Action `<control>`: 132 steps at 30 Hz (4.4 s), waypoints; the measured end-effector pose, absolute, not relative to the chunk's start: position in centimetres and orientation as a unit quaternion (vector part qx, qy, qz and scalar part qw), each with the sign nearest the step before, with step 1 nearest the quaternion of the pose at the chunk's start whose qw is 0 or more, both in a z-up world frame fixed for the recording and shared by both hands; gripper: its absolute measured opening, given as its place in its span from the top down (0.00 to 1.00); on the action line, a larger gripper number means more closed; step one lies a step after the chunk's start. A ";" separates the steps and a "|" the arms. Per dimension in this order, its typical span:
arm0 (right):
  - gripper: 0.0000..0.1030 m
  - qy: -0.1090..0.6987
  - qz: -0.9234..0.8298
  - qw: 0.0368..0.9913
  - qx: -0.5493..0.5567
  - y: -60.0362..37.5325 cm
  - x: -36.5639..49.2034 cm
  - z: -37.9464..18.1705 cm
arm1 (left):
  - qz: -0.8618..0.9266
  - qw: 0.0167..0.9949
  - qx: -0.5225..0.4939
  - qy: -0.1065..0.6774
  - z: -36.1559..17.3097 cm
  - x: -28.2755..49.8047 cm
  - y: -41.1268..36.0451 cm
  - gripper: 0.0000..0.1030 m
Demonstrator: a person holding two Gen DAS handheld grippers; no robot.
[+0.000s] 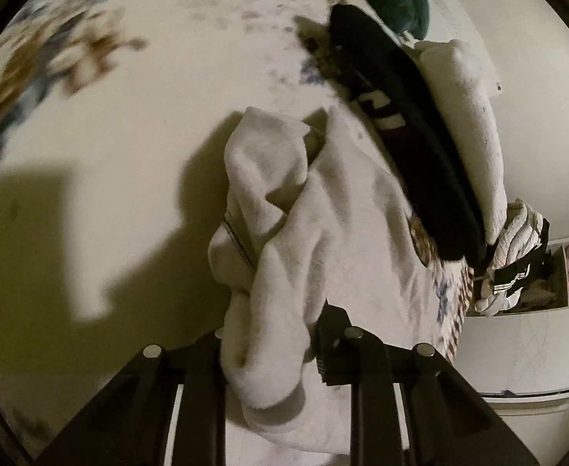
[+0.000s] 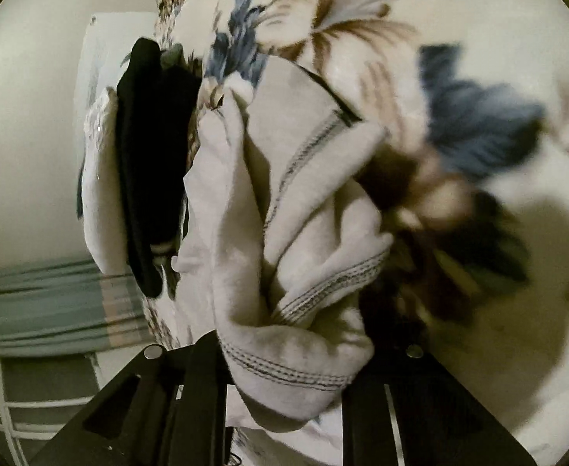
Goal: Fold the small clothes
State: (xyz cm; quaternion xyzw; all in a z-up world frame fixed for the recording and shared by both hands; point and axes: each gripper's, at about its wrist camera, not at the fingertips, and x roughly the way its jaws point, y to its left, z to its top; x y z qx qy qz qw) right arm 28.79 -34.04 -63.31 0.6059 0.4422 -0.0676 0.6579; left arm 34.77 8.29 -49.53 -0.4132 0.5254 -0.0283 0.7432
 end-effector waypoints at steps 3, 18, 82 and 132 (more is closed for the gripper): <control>0.84 0.467 -0.067 0.651 0.595 -34.3 26.5 -62.5 | -0.030 0.729 -0.410 0.547 -49.5 32.0 8.8 0.82; 0.44 0.578 -0.120 0.684 0.428 -40.6 23.0 -58.3 | -0.046 0.754 -0.276 0.594 -47.2 32.9 11.2 0.40; 0.39 0.585 -0.070 0.740 0.326 -40.4 30.8 -56.6 | -0.206 0.592 -0.584 0.516 -54.3 37.5 10.6 0.93; 0.94 0.567 -0.037 0.782 0.256 -37.0 39.4 -55.0 | -0.141 0.747 -0.172 0.626 -50.3 41.8 2.4 0.43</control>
